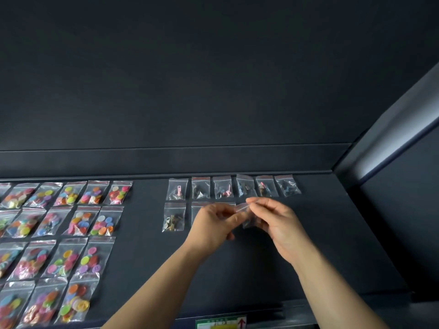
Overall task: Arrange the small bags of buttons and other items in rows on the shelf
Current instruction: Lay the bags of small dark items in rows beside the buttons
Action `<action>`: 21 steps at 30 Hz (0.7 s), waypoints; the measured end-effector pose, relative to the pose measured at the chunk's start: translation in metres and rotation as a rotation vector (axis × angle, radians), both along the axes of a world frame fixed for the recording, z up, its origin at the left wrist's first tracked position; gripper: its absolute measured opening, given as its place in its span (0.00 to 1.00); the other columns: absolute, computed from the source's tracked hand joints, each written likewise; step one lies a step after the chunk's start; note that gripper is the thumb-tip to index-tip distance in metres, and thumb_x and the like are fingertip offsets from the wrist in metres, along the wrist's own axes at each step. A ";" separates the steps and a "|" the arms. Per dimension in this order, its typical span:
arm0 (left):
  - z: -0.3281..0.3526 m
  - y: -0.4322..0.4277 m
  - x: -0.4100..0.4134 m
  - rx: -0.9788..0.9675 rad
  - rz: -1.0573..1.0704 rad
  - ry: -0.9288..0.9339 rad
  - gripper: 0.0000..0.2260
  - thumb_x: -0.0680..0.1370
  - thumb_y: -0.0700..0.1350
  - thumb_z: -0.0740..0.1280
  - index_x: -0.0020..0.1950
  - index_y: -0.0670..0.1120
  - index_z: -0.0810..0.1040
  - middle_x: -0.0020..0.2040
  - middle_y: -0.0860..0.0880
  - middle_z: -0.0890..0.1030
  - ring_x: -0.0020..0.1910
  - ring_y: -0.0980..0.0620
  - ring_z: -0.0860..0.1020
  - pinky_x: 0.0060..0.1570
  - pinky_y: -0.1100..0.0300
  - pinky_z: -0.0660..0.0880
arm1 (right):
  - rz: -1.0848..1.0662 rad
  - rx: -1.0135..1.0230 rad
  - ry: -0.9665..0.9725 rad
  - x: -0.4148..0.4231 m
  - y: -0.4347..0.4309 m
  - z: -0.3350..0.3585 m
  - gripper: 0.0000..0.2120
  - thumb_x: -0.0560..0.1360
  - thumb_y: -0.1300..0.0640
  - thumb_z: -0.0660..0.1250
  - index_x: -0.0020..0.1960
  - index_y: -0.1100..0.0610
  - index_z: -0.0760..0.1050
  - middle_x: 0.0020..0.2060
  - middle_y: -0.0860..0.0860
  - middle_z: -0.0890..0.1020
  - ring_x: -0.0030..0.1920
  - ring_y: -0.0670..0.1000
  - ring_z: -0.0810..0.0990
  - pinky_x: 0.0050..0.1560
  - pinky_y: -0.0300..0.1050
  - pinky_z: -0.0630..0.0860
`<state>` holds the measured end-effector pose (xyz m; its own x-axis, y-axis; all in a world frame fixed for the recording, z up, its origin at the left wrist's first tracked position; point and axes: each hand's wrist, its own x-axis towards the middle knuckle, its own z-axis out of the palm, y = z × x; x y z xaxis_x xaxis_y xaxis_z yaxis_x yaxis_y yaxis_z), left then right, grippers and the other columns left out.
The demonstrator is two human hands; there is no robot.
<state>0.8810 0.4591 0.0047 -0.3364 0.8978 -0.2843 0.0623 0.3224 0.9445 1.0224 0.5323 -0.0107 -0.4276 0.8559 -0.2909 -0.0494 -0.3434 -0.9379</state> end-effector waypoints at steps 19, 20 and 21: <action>-0.039 0.010 -0.017 -0.082 -0.004 0.674 0.10 0.72 0.50 0.73 0.52 0.55 0.81 0.55 0.58 0.79 0.51 0.55 0.78 0.46 0.61 0.73 | -0.051 0.624 -0.730 0.011 0.023 -0.044 0.05 0.71 0.57 0.73 0.40 0.50 0.78 0.37 0.43 0.81 0.39 0.44 0.79 0.41 0.42 0.78; -0.040 0.010 -0.017 -0.090 -0.009 0.691 0.11 0.72 0.50 0.72 0.53 0.55 0.81 0.56 0.57 0.79 0.52 0.55 0.78 0.47 0.61 0.73 | -0.049 0.670 -0.755 0.012 0.023 -0.044 0.05 0.70 0.56 0.73 0.42 0.49 0.78 0.40 0.43 0.80 0.40 0.44 0.78 0.42 0.42 0.77; -0.041 0.010 -0.017 -0.094 -0.008 0.700 0.11 0.72 0.51 0.72 0.54 0.56 0.81 0.56 0.57 0.79 0.53 0.54 0.78 0.49 0.60 0.74 | -0.051 0.708 -0.758 0.015 0.023 -0.044 0.06 0.70 0.56 0.73 0.45 0.49 0.79 0.43 0.43 0.78 0.42 0.44 0.77 0.44 0.41 0.76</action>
<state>0.8645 0.4689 -0.0363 -0.4618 0.8833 -0.0803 0.6476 0.3977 0.6499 1.0372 0.5557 -0.0551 -0.3006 0.9477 0.1077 0.6389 0.2839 -0.7150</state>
